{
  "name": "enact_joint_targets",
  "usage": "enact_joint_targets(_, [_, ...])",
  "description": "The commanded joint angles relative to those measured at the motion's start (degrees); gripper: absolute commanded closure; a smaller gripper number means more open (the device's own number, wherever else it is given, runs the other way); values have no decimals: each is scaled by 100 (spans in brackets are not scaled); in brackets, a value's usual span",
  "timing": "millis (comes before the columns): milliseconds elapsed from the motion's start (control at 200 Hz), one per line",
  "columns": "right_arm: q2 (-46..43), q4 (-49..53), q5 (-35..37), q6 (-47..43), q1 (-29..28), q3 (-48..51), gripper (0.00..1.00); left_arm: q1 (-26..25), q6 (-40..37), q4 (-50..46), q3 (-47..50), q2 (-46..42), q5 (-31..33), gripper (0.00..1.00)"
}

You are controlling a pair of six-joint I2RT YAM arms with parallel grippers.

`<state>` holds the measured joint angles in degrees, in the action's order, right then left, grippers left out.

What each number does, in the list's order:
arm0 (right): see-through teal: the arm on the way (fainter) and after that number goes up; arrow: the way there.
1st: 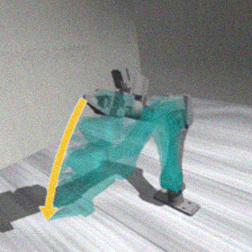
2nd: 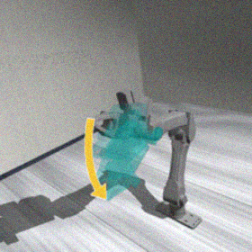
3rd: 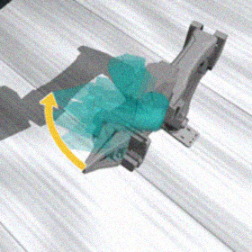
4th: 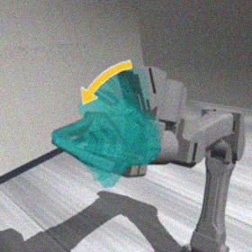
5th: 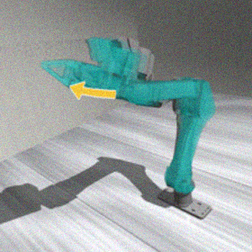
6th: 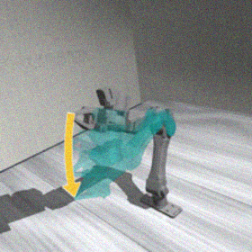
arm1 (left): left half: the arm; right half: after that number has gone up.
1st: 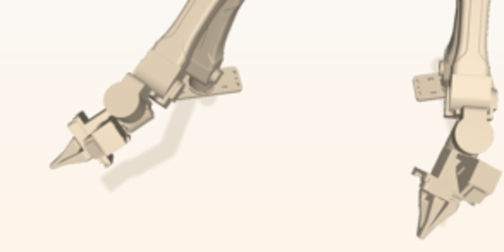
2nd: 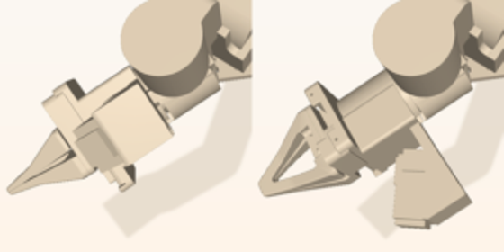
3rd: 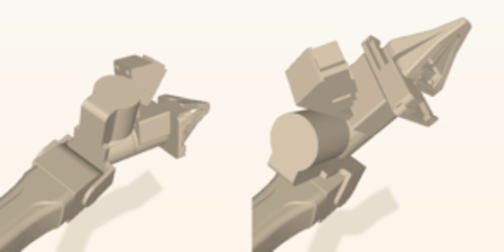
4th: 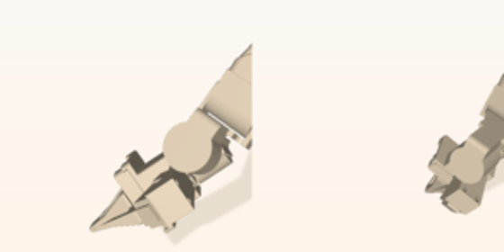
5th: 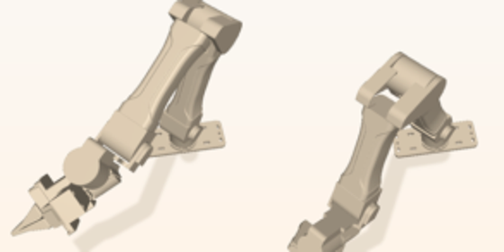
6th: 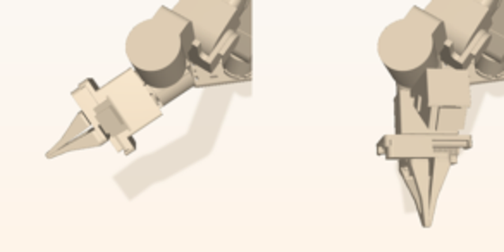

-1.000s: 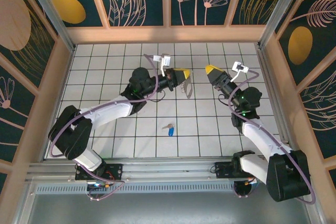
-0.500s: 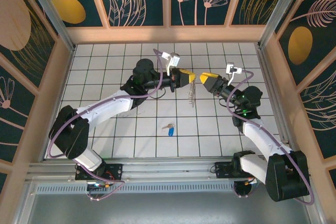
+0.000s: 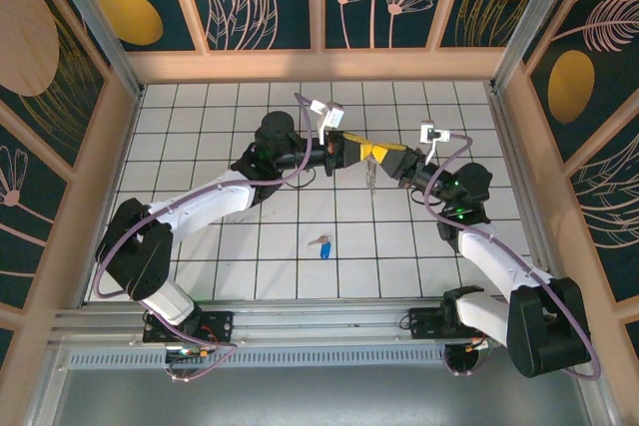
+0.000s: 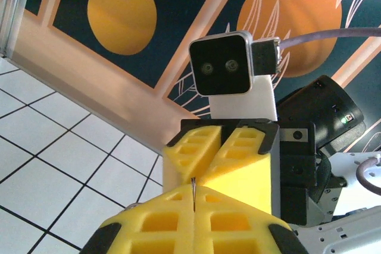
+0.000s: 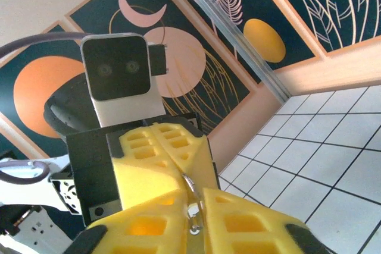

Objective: Put the keys on the keyring

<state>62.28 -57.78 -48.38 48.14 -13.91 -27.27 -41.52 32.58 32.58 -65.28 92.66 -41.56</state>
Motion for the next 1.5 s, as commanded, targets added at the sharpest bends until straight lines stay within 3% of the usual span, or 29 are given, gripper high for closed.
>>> enact_joint_targets(0, [21, -270, -159, -130, -63, -87, 100, -4, 4, 222, -181, 29, -109, 100])
enact_joint_targets(70, [-3, -225, -77, -157, -61, -81, 100, -6, 42, 225, -155, 11, -4, 99])
enact_joint_targets(185, [-83, -196, 226, -159, -58, -38, 100, 1, 253, 439, 153, -223, 717, 59])
enact_joint_targets(225, [-99, -231, 334, -119, -62, -17, 100, -5, 352, 576, 364, -375, 1127, 50])
enact_joint_targets(295, [-102, -384, 494, 15, -59, 26, 100, -5, 602, 1012, 764, -614, 1603, 45])
enact_joint_targets(450, [-101, -751, 923, 295, -163, 154, 100, -5, 1193, 1811, 1346, -761, 1931, 48])
enact_joint_targets(831, [-74, -999, 2210, 669, -762, 249, 100, -31, 2153, 3150, 1446, -106, 1526, 65])
enact_joint_targets(1497, [361, -1192, 2324, 749, -1118, 13, 100, -42, 2360, 3491, 1360, 137, 1410, 68])
